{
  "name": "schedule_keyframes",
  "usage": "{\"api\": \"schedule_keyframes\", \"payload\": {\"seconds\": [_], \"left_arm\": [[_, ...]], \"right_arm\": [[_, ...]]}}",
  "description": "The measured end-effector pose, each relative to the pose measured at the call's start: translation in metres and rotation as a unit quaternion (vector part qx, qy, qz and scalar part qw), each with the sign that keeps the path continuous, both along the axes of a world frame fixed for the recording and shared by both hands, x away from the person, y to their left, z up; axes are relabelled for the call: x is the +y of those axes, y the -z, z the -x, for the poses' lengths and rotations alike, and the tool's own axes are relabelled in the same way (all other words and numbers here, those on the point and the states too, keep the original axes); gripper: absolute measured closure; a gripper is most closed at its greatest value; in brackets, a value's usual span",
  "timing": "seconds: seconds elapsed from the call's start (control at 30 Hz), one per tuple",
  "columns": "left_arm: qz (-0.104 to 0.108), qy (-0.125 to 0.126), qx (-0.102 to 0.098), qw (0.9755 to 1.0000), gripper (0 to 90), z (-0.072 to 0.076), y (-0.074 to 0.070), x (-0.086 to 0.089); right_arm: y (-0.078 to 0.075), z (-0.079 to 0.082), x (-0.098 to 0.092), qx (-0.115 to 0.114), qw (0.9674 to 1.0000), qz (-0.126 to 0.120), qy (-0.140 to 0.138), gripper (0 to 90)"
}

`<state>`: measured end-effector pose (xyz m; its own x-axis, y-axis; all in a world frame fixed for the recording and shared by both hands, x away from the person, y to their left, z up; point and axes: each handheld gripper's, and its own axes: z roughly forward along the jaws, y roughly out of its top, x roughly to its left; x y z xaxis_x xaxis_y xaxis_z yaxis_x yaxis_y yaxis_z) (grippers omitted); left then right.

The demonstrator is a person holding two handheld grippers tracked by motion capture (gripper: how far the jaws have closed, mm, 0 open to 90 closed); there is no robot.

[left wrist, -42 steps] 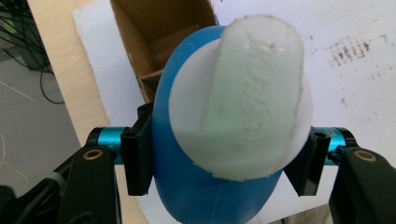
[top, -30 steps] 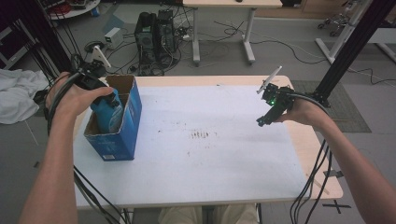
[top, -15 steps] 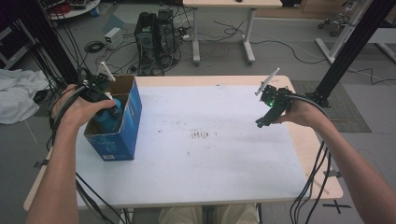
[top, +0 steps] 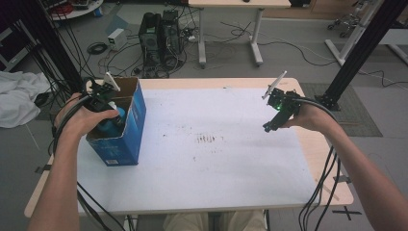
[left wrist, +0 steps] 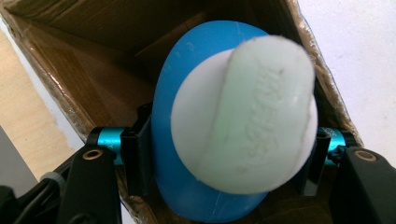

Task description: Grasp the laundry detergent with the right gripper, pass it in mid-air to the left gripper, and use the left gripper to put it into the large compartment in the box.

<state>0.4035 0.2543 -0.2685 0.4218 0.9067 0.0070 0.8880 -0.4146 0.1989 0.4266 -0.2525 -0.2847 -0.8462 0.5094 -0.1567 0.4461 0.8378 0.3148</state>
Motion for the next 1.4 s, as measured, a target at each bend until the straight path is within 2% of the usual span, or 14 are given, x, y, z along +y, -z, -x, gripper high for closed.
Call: {"api": "schedule_keyframes", "payload": {"seconds": [0.03,0.13,0.17,0.2,0.23,0.27,0.3,0.6,0.73,0.77,0.8,0.83,1.27,1.4], "left_arm": [[0.003,-0.006,0.001,1.0000,37.1,0.000,-0.002,-0.001],[-0.006,0.013,0.000,0.9999,37.0,-0.001,0.002,-0.002],[-0.002,0.009,-0.001,1.0000,37.0,0.000,0.001,-0.001],[0.005,-0.013,0.000,0.9999,37.0,0.000,-0.005,-0.002],[-0.009,0.015,0.001,0.9998,37.0,-0.001,0.003,-0.004],[-0.004,0.011,-0.001,0.9999,37.0,0.000,0.001,0.000],[-0.011,0.023,0.002,0.9997,37.0,-0.001,0.007,-0.004],[-0.009,0.021,-0.001,0.9997,36.8,-0.001,0.007,-0.004],[-0.013,0.024,0.005,0.9996,36.8,-0.002,0.007,-0.004],[-0.011,0.023,0.005,0.9997,36.8,-0.002,0.007,-0.005],[0.000,0.004,-0.001,1.0000,36.7,0.000,0.000,0.000],[-0.016,0.027,0.009,0.9995,36.7,-0.003,0.007,-0.005],[-0.016,0.026,0.013,0.9995,36.6,-0.004,0.007,-0.006],[-0.021,0.033,0.016,0.9991,36.7,-0.004,0.006,-0.006]], "right_arm": [[0.000,0.001,0.000,0.003,1.0000,0.001,0.002,13.1],[0.000,0.000,0.000,0.000,1.0000,0.000,0.000,13.1],[0.000,0.000,0.001,0.000,1.0000,0.000,-0.001,13.1],[0.000,0.000,0.000,0.000,1.0000,0.000,0.001,13.1],[-0.001,0.000,-0.001,0.003,1.0000,-0.001,0.005,13.1],[0.000,0.001,0.002,0.000,1.0000,0.001,-0.001,13.1],[0.000,0.000,0.000,0.000,1.0000,0.000,0.001,13.1],[0.003,0.000,0.002,0.002,1.0000,0.000,0.001,13.1],[0.003,0.000,0.003,0.000,1.0000,-0.001,-0.003,13.1],[0.004,0.000,0.003,0.000,1.0000,-0.002,-0.003,13.1],[0.003,0.000,0.003,0.000,1.0000,-0.001,-0.003,13.1],[0.000,0.000,0.000,0.000,1.0000,0.000,-0.001,13.1],[0.005,-0.001,0.004,0.002,1.0000,0.003,0.000,13.1],[0.005,-0.001,0.004,0.002,1.0000,0.002,0.000,13.1]]}}
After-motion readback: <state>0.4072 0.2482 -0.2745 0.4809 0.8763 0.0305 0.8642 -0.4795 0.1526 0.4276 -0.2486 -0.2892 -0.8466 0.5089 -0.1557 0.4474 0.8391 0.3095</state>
